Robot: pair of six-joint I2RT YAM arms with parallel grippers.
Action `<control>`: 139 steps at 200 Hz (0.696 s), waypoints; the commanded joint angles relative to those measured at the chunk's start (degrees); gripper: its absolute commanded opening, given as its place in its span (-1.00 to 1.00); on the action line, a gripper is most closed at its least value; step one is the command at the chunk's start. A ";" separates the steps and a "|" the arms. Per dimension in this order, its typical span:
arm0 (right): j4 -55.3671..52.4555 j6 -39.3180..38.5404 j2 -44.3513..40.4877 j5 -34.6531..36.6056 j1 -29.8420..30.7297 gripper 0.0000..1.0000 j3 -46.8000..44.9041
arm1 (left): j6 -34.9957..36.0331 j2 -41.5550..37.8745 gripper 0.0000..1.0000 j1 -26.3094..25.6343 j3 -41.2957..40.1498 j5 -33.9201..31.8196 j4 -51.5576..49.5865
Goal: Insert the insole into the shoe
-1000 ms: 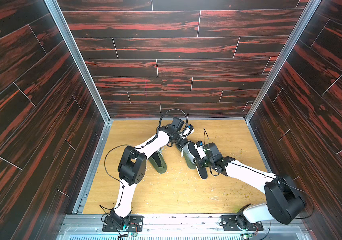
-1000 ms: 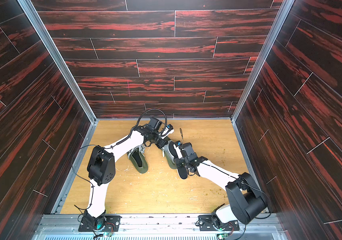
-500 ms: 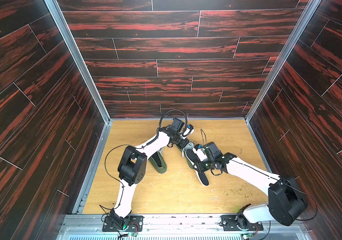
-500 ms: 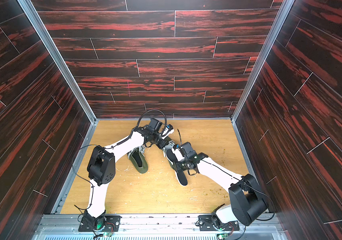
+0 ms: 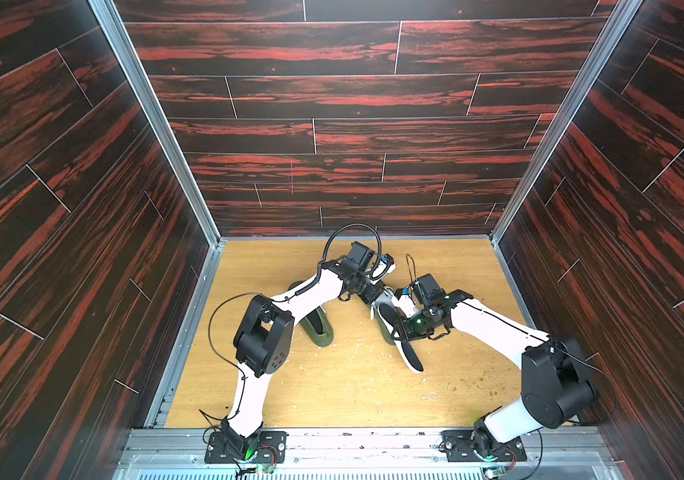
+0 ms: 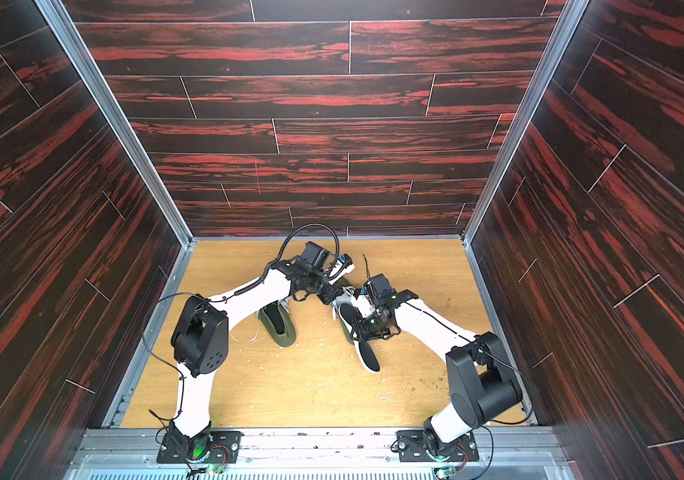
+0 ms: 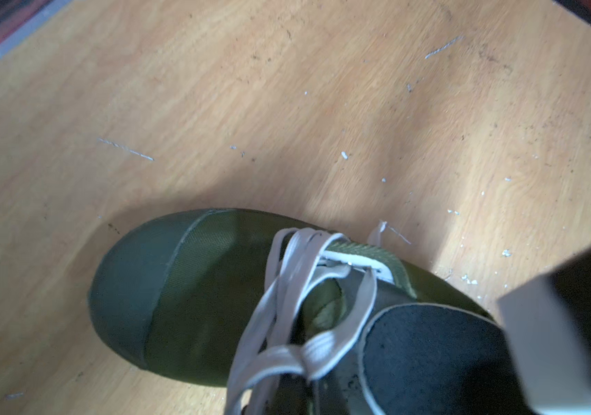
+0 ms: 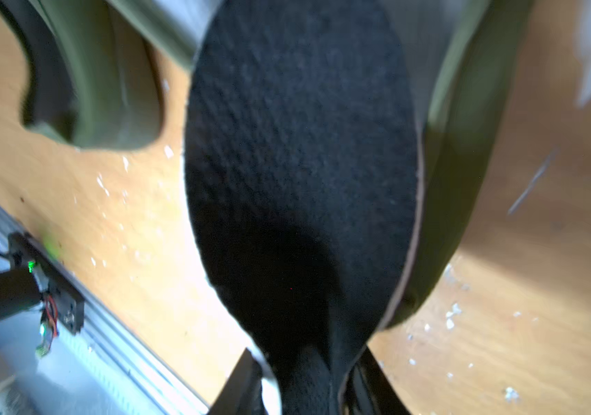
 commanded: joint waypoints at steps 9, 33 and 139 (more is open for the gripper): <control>-4.84 -1.32 1.66 -1.11 -0.89 -0.28 2.60 | 2.30 -5.76 -1.00 -0.04 -0.83 3.36 2.20; -5.64 -0.70 1.45 0.42 -1.87 -0.28 3.89 | 3.98 -6.18 -1.00 -0.44 -1.15 4.68 0.85; -10.25 -8.53 9.64 13.96 -1.82 -0.29 14.79 | 6.48 -4.05 -1.00 -1.31 0.54 7.19 2.31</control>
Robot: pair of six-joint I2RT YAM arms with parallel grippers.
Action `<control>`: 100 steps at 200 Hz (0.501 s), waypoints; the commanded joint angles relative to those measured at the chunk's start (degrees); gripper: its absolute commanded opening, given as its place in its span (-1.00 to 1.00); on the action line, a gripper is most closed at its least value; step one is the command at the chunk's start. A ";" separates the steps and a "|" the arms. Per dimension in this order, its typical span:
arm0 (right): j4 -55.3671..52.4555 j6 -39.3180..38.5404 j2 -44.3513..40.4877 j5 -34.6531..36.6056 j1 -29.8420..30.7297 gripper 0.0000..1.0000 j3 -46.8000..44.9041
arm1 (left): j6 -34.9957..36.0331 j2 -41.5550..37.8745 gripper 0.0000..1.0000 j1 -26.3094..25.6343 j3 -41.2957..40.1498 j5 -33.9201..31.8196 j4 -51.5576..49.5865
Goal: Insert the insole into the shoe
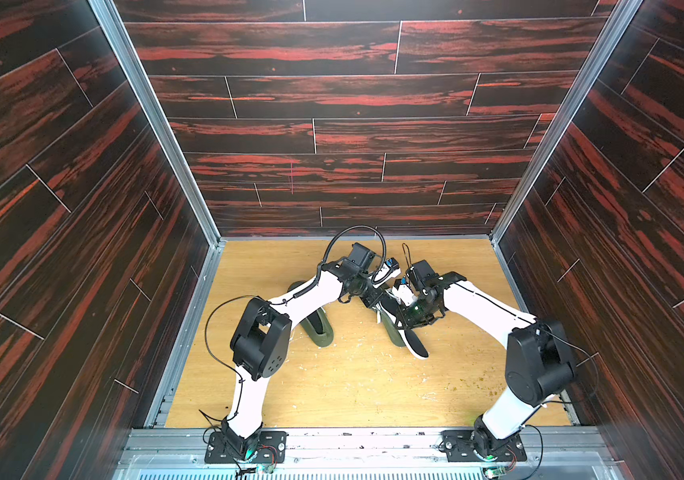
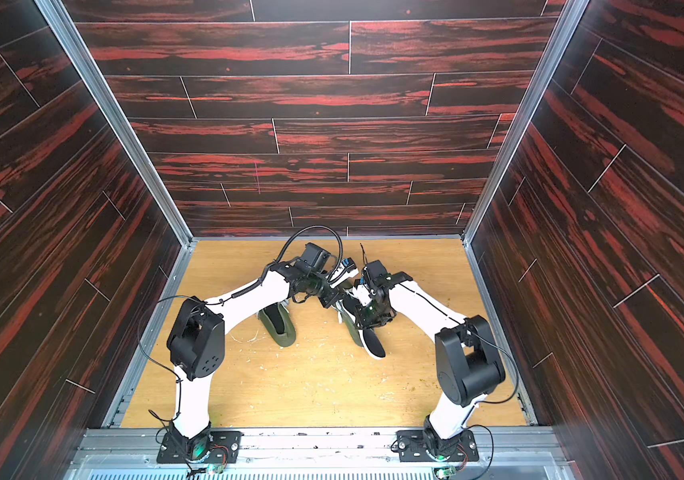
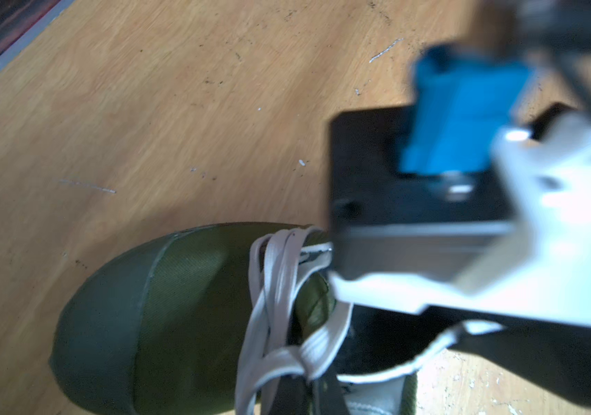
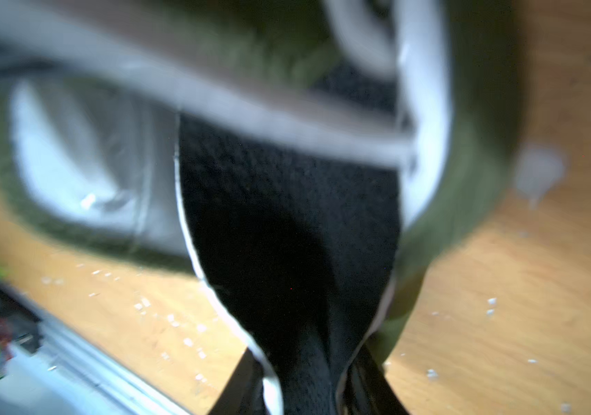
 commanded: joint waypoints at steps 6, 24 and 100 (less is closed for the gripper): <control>-0.53 -4.57 1.72 6.12 0.10 -0.29 1.91 | 1.01 -1.96 -1.00 -0.15 2.32 2.64 2.23; 3.03 -5.22 1.78 8.91 0.97 -0.29 1.83 | 0.30 -1.41 -1.00 -0.16 2.55 3.08 2.70; 21.35 -5.95 -0.27 5.84 2.39 -0.07 -4.25 | -1.10 -0.30 -1.00 -0.09 1.58 2.67 4.42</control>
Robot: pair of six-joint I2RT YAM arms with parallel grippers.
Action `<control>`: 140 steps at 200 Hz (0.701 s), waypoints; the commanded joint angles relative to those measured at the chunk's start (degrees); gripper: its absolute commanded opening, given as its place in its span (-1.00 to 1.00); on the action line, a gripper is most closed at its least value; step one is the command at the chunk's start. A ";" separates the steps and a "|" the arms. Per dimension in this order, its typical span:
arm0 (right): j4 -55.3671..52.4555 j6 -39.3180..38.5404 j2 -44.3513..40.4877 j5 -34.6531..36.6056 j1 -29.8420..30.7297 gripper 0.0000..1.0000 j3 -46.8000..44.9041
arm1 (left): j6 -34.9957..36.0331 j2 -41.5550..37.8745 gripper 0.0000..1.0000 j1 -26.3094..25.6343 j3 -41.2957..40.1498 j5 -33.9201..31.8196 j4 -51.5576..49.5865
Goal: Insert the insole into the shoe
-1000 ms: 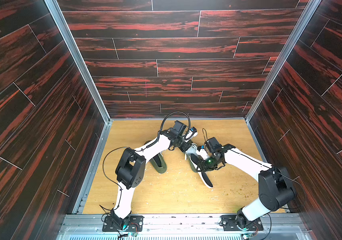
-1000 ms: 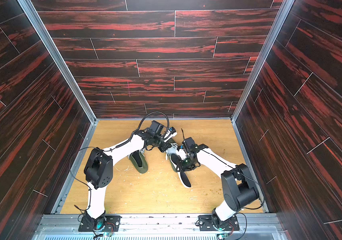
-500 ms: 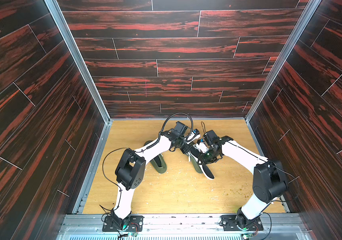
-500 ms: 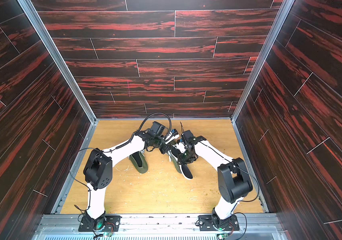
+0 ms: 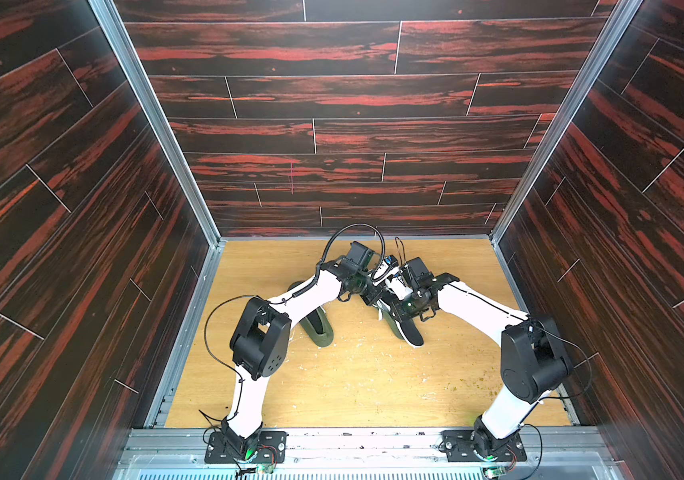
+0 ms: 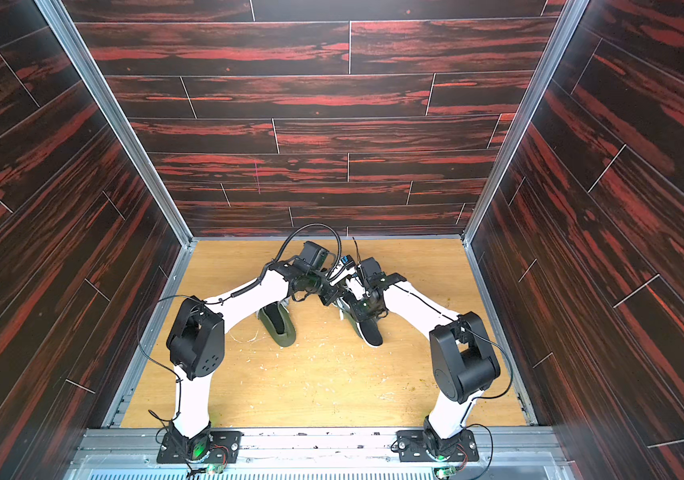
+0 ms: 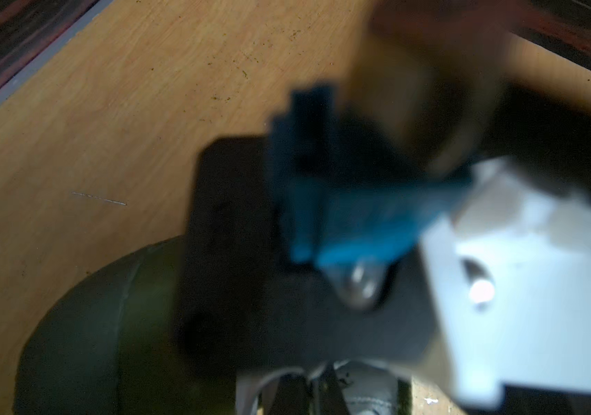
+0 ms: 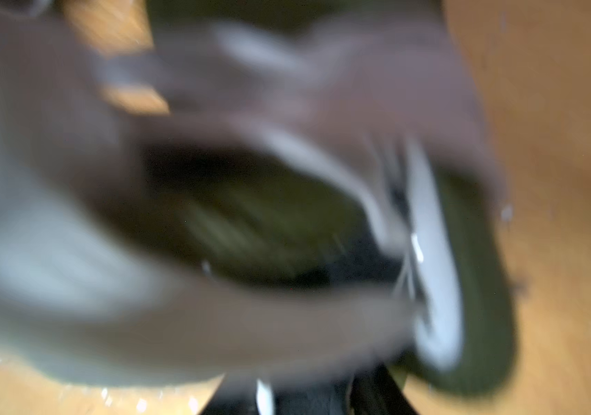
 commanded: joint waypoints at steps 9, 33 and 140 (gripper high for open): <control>7.40 -1.68 -0.94 0.60 0.12 -0.01 -2.90 | -0.77 -0.20 -1.00 -0.25 1.29 1.66 2.57; 5.82 -1.01 -0.96 -0.93 0.03 0.21 -3.02 | -2.42 0.26 -1.00 -0.13 0.77 -0.21 2.58; -0.83 7.66 -8.59 -7.68 -0.67 0.51 -5.51 | -5.72 0.00 -1.00 0.28 -1.66 -3.92 3.53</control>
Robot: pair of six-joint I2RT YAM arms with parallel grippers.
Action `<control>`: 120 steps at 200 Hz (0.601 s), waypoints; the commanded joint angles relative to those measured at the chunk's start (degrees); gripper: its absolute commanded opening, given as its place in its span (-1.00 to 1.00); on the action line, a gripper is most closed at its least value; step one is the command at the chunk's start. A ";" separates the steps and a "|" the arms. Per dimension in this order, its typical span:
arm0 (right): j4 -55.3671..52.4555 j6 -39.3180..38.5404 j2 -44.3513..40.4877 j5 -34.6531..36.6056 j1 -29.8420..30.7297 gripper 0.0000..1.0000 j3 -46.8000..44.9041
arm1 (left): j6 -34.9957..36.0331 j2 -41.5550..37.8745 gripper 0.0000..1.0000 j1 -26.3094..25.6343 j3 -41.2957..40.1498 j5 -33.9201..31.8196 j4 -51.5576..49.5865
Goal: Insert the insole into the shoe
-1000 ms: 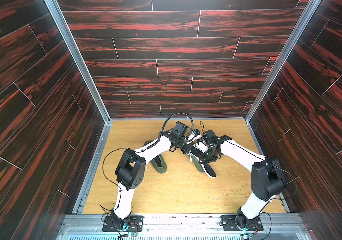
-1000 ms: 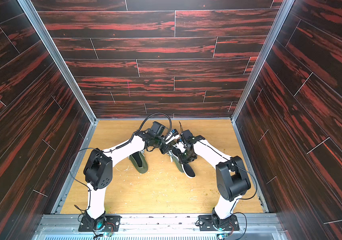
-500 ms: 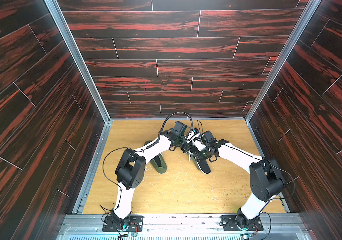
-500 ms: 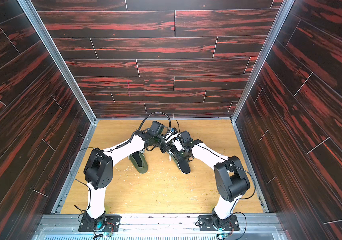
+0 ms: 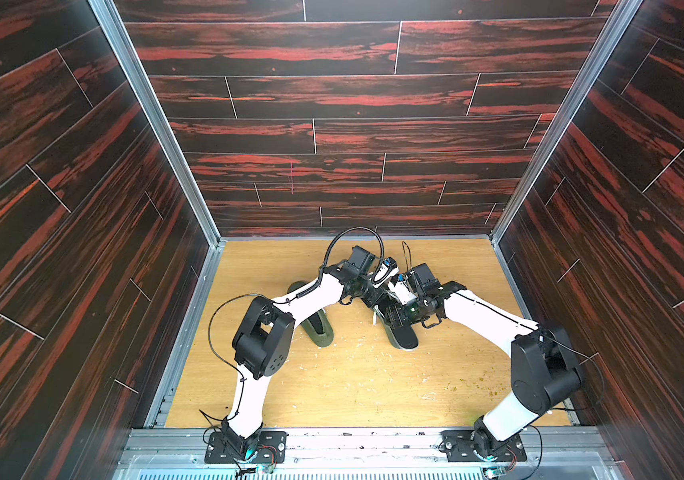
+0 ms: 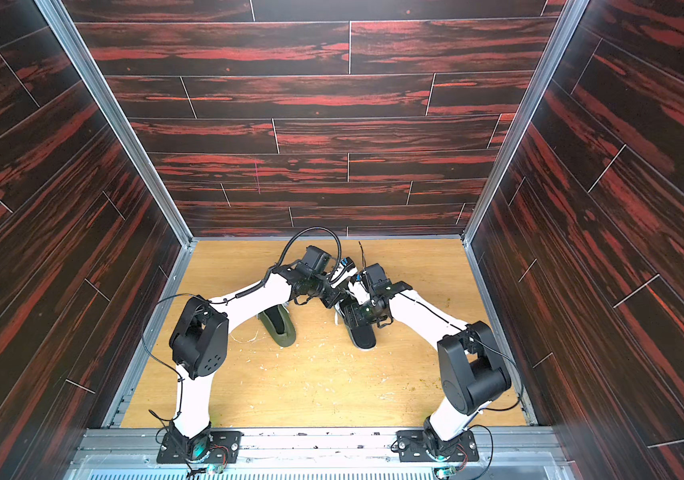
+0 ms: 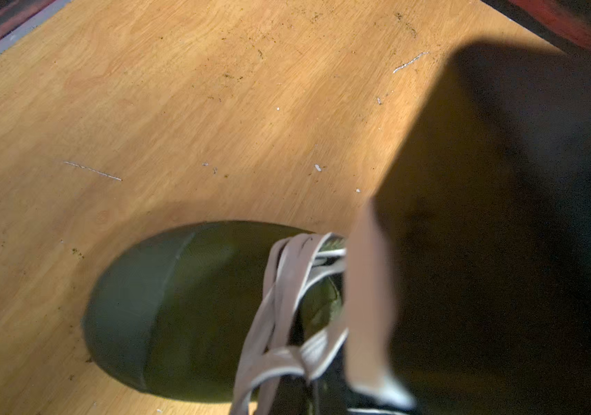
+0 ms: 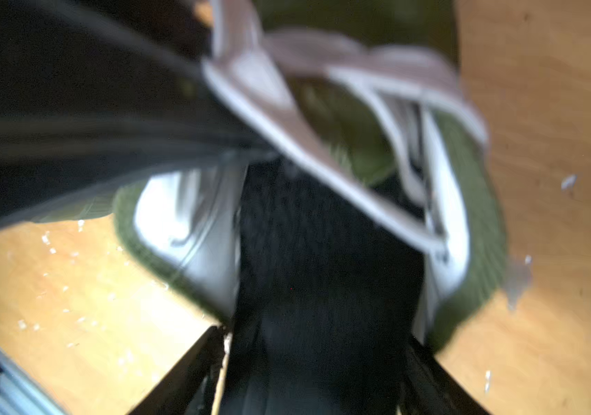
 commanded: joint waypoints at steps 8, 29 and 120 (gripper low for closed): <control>-1.68 1.69 -3.73 -1.74 -0.43 0.51 -0.37 | -0.82 -0.86 -1.00 0.40 0.62 -1.01 0.76; -2.69 5.10 -6.91 -0.60 -1.19 0.51 -1.51 | -1.73 -0.68 -1.00 0.47 1.01 -1.63 0.50; 14.67 41.79 -26.81 -5.39 -3.42 0.28 -27.58 | -8.34 -2.71 -1.00 0.06 -3.11 -2.11 5.58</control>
